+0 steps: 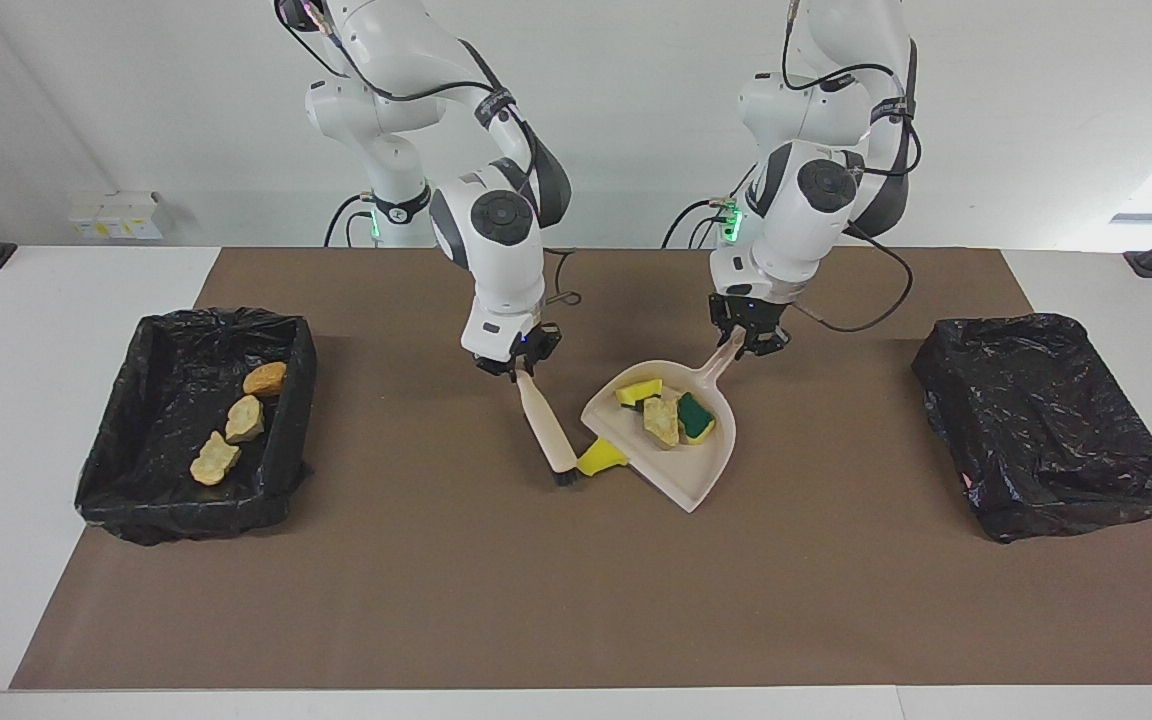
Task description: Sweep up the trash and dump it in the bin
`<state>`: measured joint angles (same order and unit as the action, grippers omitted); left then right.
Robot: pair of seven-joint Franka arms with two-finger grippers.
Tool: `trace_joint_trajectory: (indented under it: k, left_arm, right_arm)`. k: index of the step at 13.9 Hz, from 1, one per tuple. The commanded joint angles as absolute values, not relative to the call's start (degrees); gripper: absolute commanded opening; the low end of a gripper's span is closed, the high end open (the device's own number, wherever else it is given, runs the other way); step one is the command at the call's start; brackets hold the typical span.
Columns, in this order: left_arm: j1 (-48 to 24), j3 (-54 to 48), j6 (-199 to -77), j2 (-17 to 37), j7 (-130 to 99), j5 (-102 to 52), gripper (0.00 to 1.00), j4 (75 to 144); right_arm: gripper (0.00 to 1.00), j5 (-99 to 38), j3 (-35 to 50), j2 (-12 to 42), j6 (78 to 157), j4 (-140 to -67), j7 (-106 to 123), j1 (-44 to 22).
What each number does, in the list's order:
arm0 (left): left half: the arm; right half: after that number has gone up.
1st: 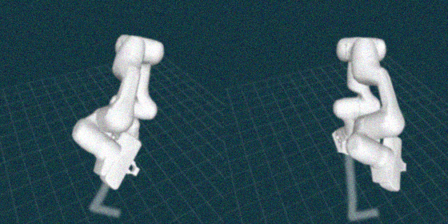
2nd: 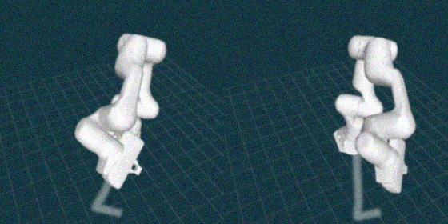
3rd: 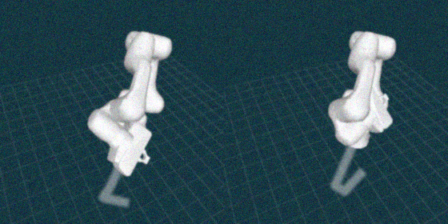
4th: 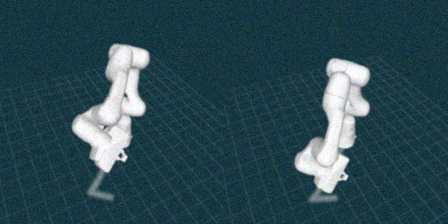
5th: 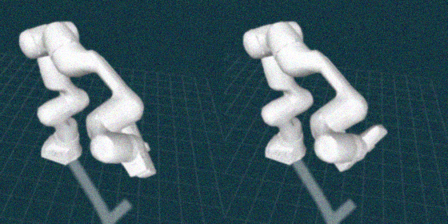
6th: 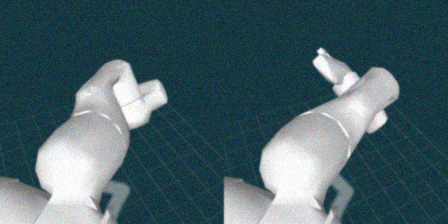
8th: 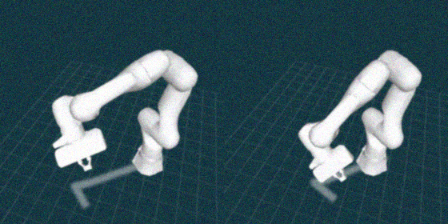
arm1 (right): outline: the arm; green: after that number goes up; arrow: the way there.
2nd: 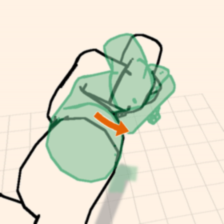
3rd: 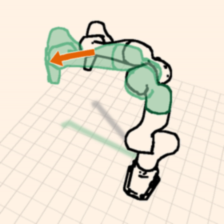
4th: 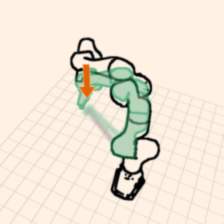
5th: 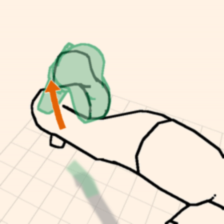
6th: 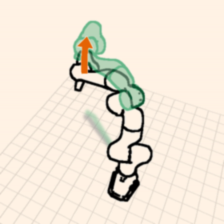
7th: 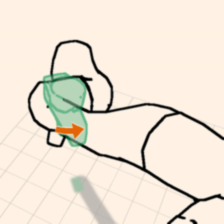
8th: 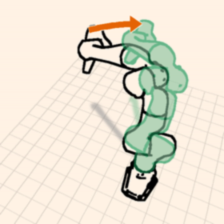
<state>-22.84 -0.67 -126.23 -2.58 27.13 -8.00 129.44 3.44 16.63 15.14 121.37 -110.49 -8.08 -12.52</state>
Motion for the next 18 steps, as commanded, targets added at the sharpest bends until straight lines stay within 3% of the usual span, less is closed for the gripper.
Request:
trace_joint_trajectory:
  k: [1, 8, 11, 18]
  left_arm:
    - [-22.59, -0.70, -125.77, -4.75, 28.39, -8.53, 0.00, 131.31]
    - [-22.59, -0.70, -126.12, -4.66, 28.39, -8.53, 0.00, 131.22]
    - [-22.59, -0.70, -126.21, -4.66, 28.39, -8.53, 0.00, 131.22]
    - [-22.59, -0.70, -126.47, -4.66, 28.39, -8.53, 0.00, 131.22]
  right_arm:
    - [0.00, 3.44, 17.31, 16.08, 120.50, -108.98, -7.82, -14.23]
    - [0.00, -4.12, 19.60, 15.74, 118.30, -106.79, -7.47, -14.68]
    - [0.00, -12.90, 19.69, 13.19, 116.46, -106.61, -8.43, -15.20]
    - [0.00, -17.49, 21.09, 7.13, 108.82, -106.61, -14.85, -15.91]
